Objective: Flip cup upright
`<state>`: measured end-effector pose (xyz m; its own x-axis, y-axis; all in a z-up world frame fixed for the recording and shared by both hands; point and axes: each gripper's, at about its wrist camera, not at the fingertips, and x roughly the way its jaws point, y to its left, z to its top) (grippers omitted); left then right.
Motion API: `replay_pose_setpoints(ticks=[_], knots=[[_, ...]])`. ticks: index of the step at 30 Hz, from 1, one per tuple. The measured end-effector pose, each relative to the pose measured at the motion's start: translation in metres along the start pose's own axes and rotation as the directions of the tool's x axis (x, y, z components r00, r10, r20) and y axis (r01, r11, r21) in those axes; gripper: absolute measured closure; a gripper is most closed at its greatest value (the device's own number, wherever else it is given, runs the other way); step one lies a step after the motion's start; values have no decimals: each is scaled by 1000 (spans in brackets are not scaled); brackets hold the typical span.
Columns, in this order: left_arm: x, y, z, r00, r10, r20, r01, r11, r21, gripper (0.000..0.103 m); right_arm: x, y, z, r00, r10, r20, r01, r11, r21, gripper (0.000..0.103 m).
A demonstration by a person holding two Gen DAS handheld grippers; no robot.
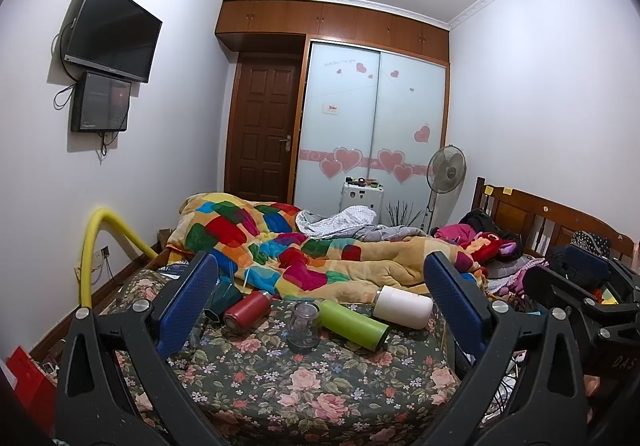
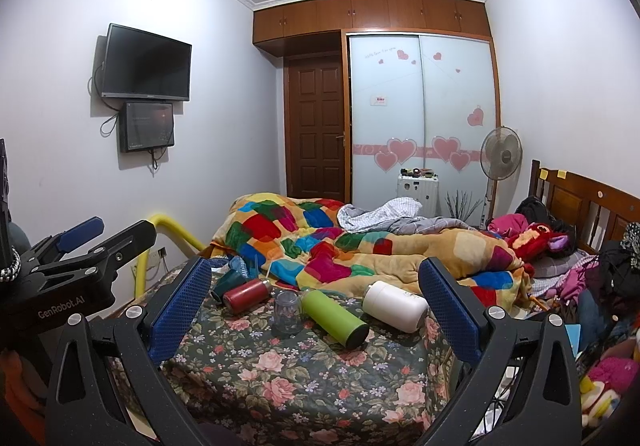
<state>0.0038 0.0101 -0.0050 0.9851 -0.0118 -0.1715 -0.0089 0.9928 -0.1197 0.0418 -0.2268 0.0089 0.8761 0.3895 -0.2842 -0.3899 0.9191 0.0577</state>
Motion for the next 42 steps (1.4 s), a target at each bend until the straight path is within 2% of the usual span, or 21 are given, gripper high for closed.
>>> replay_pose_setpoints(ticks=[26, 34, 37, 42], knots=[[8, 0, -4, 1000, -3, -15, 4, 1000, 7, 0, 4, -9, -1, 1000, -7, -19, 8, 1000, 6, 0], [38, 8, -11, 998, 2, -65, -3, 1000, -2, 0, 36, -19, -13, 994, -16, -106, 19, 999, 32, 0], [54, 11, -16, 995, 4, -100, -5, 1000, -9, 0, 57, -28, -24, 987, -28, -161, 36, 998, 45, 0], [94, 18, -35, 983, 34, -182, -35, 999, -3, 0, 97, -47, -46, 958, -65, -278, 86, 994, 62, 0]])
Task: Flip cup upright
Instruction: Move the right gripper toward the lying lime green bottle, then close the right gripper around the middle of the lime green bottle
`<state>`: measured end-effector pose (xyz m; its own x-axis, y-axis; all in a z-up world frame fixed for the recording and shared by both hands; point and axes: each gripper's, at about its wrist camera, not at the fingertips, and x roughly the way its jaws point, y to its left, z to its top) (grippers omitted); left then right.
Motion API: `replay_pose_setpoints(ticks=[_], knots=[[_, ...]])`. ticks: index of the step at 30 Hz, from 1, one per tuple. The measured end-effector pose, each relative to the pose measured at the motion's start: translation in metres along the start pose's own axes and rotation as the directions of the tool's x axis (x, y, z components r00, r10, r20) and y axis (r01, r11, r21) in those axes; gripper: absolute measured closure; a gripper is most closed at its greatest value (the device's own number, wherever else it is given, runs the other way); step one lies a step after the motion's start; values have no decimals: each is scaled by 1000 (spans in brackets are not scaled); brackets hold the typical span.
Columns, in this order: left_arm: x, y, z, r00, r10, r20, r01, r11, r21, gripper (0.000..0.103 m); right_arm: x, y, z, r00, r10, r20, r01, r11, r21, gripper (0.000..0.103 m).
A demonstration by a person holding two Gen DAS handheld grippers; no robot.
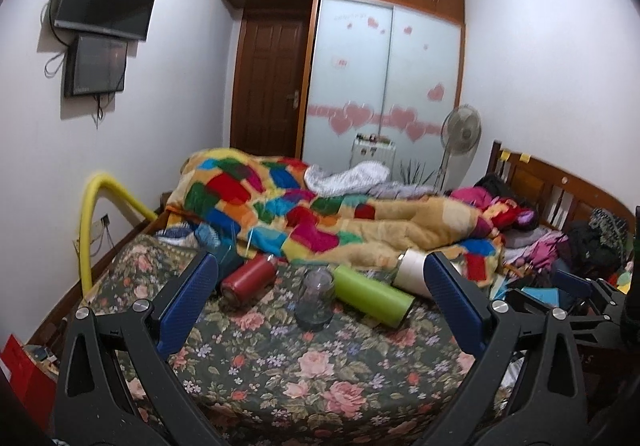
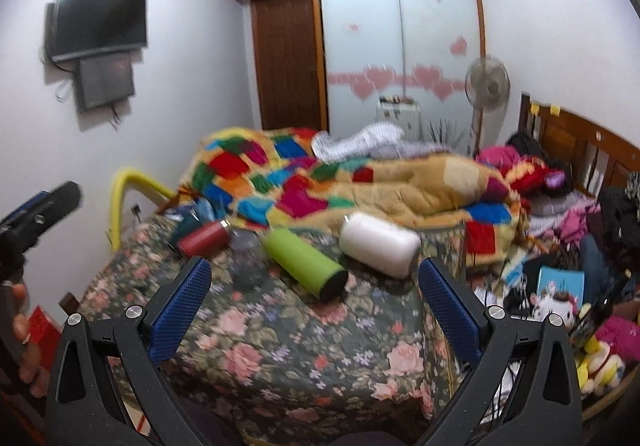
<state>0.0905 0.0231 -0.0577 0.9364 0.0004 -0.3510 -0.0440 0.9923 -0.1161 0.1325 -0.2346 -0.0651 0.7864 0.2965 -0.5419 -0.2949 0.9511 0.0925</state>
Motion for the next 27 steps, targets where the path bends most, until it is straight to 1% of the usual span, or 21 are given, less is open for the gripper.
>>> replay_pose_setpoints(ticks=[3, 7, 10, 14, 16, 20, 22, 25, 27], knots=[[29, 3, -10, 998, 14, -58, -14, 1000, 1, 0, 28, -10, -5, 998, -12, -70, 13, 1000, 18, 0], [68, 10, -25, 990, 24, -136, -24, 1000, -1, 0, 68, -19, -10, 988, -24, -155, 26, 1000, 14, 0], [96, 14, -35, 981, 23, -194, -25, 1000, -12, 0, 97, -23, -11, 978, -30, -205, 28, 1000, -13, 0], [133, 20, -51, 961, -7, -276, -4, 999, -40, 0, 139, -23, -14, 961, -22, -276, 5, 998, -64, 0], [146, 20, -58, 951, -2, -308, -10, 999, -36, 0, 161, -22, -16, 949, -14, -315, -16, 996, -91, 0], [170, 18, -69, 935, 16, -353, -24, 1000, -19, 0, 208, -21, -19, 913, 24, -408, -87, 987, -138, 2], [178, 18, -75, 928, 18, -372, -26, 1000, -16, 0, 228, -19, -18, 896, 21, -443, -112, 977, -180, 4], [188, 18, -81, 919, 22, -393, -31, 999, -17, 0, 248, -12, -16, 872, 36, -489, -168, 959, -229, 9], [193, 18, -84, 915, 24, -402, -36, 999, -22, 0, 257, -5, -13, 855, 65, -515, -221, 943, -248, 10]])
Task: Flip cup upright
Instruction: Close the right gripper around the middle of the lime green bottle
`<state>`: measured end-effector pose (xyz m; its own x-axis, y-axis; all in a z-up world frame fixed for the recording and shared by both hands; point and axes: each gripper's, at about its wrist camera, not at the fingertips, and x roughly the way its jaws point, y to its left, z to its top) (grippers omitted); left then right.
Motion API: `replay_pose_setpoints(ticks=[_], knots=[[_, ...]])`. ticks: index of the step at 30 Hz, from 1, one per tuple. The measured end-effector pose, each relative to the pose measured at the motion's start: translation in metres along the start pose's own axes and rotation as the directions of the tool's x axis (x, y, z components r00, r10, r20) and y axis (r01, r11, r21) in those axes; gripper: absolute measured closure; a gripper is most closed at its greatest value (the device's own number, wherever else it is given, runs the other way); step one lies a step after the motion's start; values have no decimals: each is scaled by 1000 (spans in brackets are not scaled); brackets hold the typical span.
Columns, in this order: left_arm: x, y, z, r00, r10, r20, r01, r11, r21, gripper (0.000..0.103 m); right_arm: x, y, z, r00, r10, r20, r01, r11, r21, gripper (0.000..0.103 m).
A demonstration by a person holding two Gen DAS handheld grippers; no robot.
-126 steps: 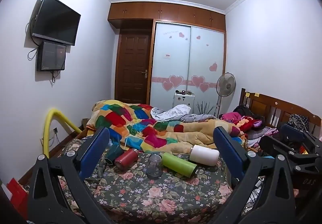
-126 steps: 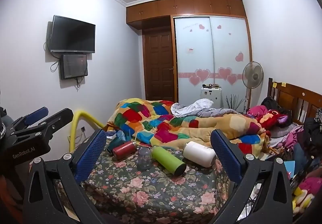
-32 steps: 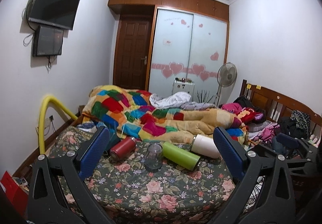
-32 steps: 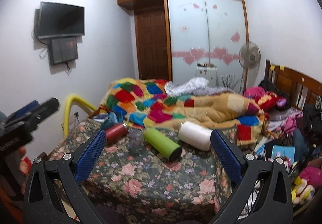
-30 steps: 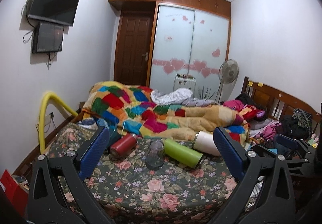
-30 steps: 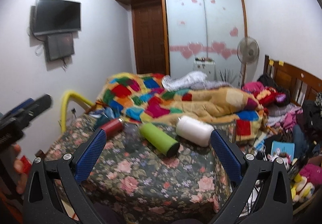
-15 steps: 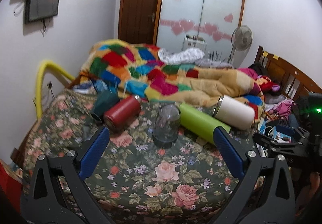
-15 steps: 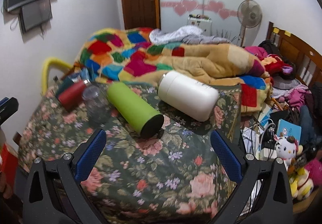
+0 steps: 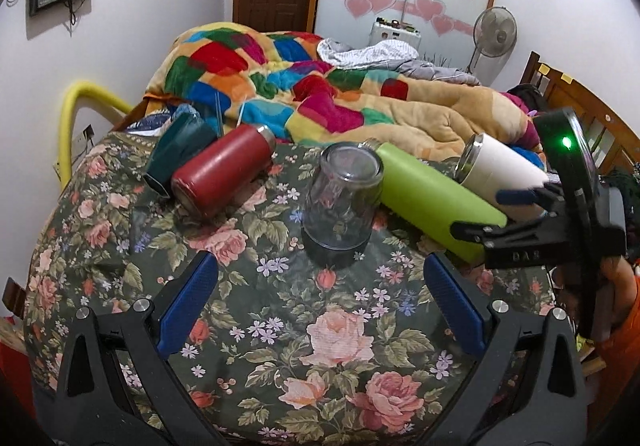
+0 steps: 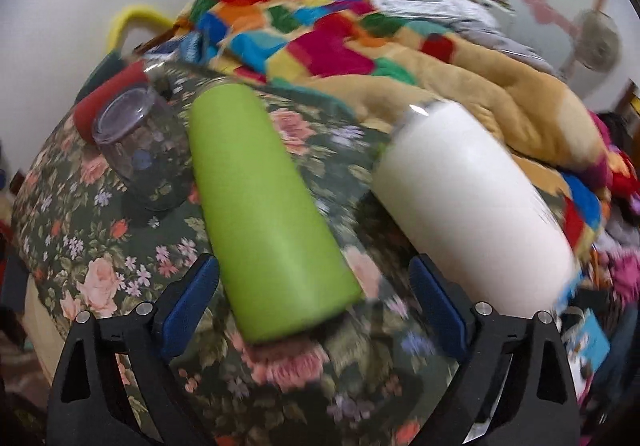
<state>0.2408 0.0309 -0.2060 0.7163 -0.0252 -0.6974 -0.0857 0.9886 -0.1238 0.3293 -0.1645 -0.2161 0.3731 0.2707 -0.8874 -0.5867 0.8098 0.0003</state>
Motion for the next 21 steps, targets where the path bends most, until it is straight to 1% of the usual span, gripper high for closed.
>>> replay_pose_setpoints(ticks=[1, 3, 5, 6, 9, 13, 16, 21], knots=[[3, 0, 0, 1000, 0, -5, 0, 1000, -5, 0, 3, 1, 3, 1000, 10, -5, -10, 1000, -15, 10], [6, 1, -1, 1000, 0, -9, 0, 1000, -12, 0, 8, 6, 10, 999, 43, -29, -44, 998, -54, 14], [7, 3, -1, 1000, 1, -11, -2, 1000, -16, 0, 14, 8, 16, 995, 78, -60, -83, 994, -72, 21], [8, 3, -1, 1000, 3, -12, -3, 1000, -17, 0, 18, 11, 19, 992, 94, -80, -101, 992, -81, 23], [9, 4, -1, 1000, 6, -11, -6, 1000, -21, 0, 29, 14, 28, 985, 117, -126, -131, 986, -107, 32], [8, 3, 0, 1000, 8, -9, -8, 1000, -15, 0, 44, 18, 35, 980, 91, -176, -117, 982, -146, 34], [5, -1, 0, 1000, 16, 1, -16, 1000, 1, 0, 48, 19, 37, 978, 75, -192, -107, 981, -161, 34], [-1, -2, 2, 1000, 17, 12, -17, 1000, 4, 0, 43, 18, 35, 973, 108, -204, -136, 982, -128, 39]])
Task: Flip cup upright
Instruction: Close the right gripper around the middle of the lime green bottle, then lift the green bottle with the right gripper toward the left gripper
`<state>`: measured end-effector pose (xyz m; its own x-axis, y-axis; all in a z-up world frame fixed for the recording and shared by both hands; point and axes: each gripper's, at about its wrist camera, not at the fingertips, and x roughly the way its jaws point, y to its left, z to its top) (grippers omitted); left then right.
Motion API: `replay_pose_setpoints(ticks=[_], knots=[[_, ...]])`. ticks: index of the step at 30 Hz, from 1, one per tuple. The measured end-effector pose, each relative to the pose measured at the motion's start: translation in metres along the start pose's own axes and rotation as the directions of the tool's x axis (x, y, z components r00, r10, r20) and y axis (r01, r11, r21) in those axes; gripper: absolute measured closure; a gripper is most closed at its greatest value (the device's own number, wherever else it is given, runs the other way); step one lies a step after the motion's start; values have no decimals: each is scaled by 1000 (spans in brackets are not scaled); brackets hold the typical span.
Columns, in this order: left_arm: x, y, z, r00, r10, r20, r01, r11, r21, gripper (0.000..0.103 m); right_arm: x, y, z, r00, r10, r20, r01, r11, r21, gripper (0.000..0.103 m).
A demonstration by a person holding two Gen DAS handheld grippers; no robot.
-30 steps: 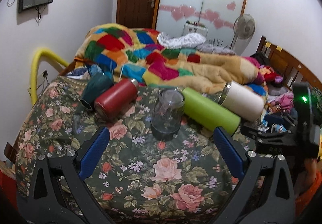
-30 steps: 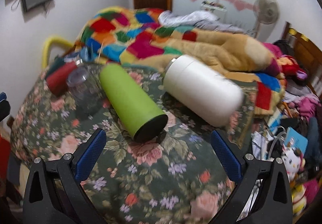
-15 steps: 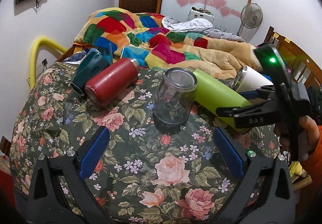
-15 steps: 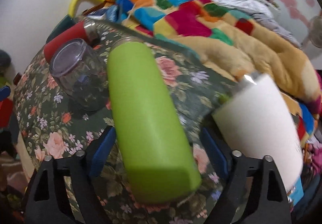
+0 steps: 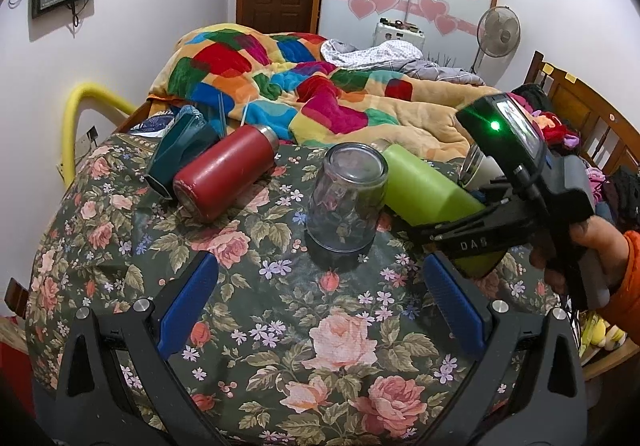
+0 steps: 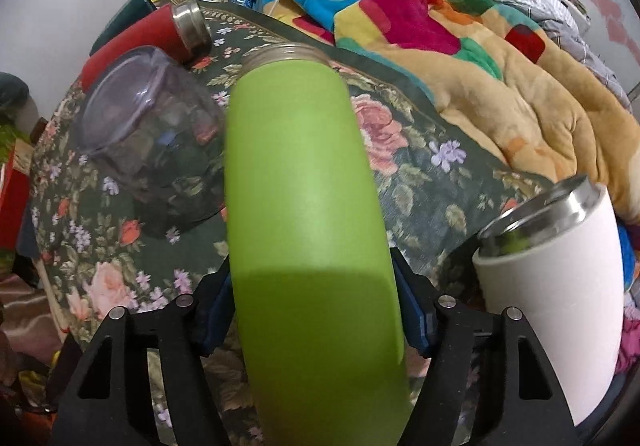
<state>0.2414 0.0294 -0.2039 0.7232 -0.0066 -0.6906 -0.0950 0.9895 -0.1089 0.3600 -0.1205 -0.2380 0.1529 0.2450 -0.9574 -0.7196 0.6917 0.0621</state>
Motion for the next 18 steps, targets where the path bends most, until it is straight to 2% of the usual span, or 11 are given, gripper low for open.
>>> replay_pose_setpoints(ticks=[18], knots=[[-60, -10, 3, 995, 9, 97, -11, 1000, 20, 0, -57, 13, -39, 994, 16, 112, -28, 994, 103, 41]])
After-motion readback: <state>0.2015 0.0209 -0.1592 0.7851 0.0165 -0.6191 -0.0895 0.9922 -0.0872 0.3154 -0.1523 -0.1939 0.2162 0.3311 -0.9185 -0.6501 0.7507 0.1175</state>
